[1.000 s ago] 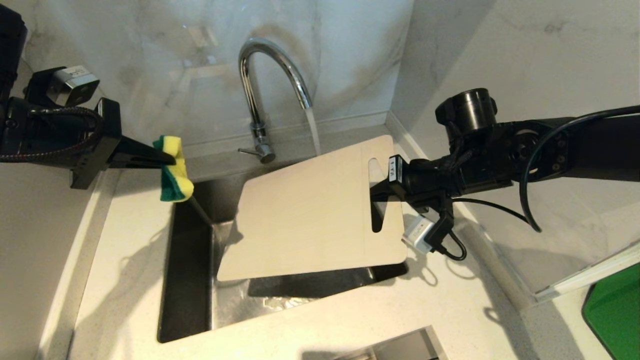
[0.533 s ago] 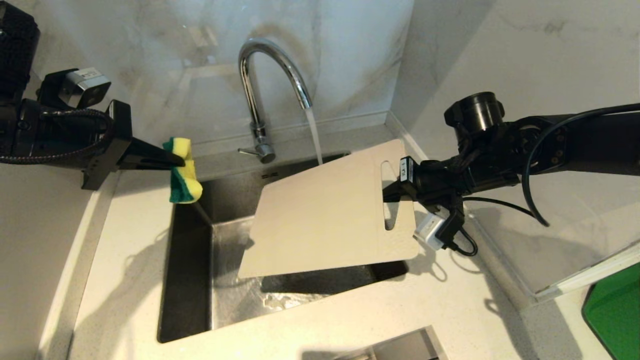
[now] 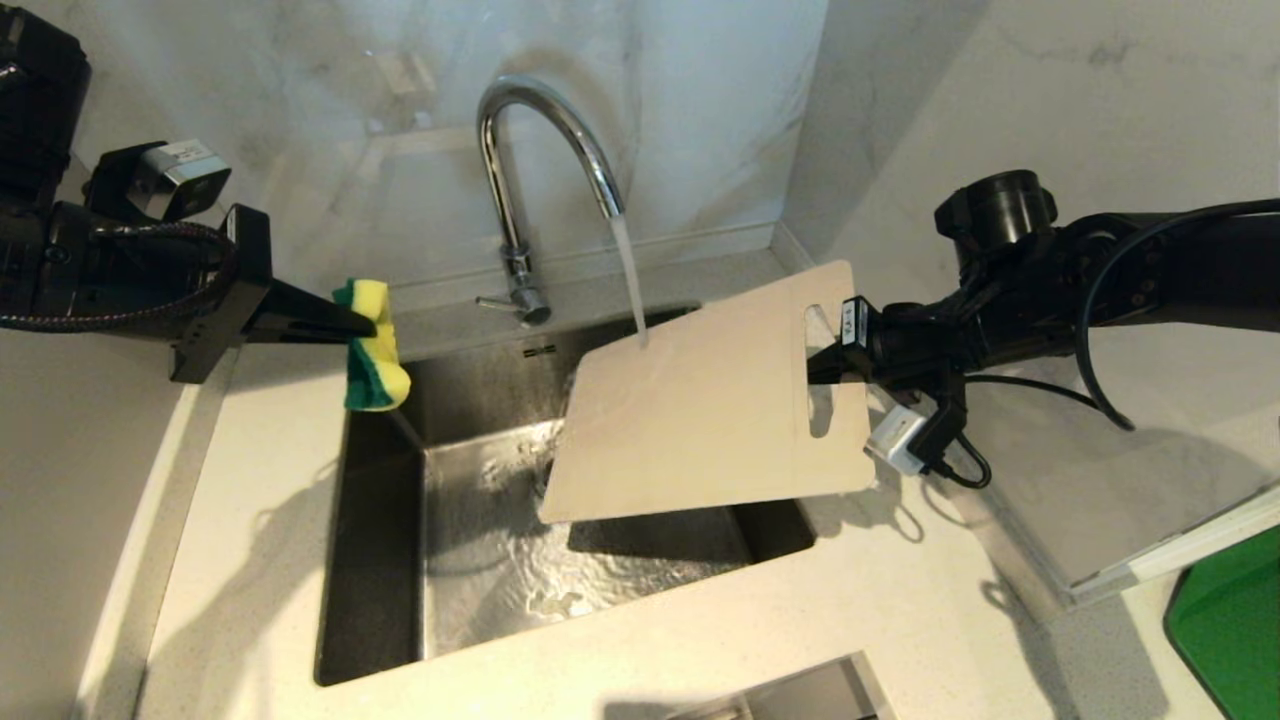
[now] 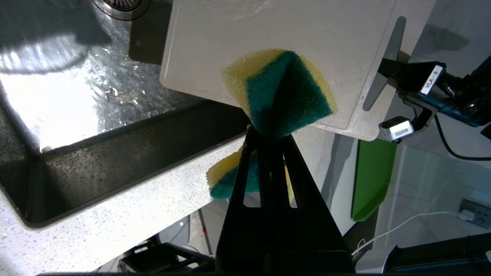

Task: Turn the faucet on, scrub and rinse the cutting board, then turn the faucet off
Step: Scrub the cutting board underwater

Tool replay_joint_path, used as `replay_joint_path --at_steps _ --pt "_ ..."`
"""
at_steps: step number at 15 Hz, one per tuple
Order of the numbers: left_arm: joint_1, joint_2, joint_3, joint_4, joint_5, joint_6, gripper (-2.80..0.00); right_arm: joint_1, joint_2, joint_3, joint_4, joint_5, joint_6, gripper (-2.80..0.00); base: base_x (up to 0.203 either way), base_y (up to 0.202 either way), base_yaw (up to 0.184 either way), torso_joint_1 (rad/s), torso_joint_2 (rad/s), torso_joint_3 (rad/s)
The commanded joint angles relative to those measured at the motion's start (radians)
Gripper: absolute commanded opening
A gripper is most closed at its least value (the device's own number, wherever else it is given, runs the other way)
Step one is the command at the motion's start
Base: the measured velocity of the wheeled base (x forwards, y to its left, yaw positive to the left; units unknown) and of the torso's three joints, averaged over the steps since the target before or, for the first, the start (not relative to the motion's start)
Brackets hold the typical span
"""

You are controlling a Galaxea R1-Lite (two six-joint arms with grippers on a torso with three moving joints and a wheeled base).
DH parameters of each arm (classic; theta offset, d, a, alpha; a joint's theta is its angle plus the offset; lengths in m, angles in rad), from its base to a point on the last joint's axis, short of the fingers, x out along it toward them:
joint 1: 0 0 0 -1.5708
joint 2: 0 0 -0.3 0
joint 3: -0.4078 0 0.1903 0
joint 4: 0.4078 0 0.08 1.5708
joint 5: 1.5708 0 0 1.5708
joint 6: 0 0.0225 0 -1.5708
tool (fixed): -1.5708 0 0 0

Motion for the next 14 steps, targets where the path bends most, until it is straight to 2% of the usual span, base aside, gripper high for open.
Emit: replay_joint_path --at_steps 1,14 --pt "-0.001 0.001 -0.001 0.004 -0.002 -0.003 -2.8 -0.003 0.015 -0.027 0.0 0.005 -0.016 -2.8 0.0 0.0 0.0 0.0 0.0 0.0" --pt "-0.003 0.013 -0.002 0.003 -0.001 -0.005 -2.8 0.012 0.086 -0.1 -0.006 0.013 -0.021 -2.8 0.0 0.0 0.0 0.0 0.0 0.0"
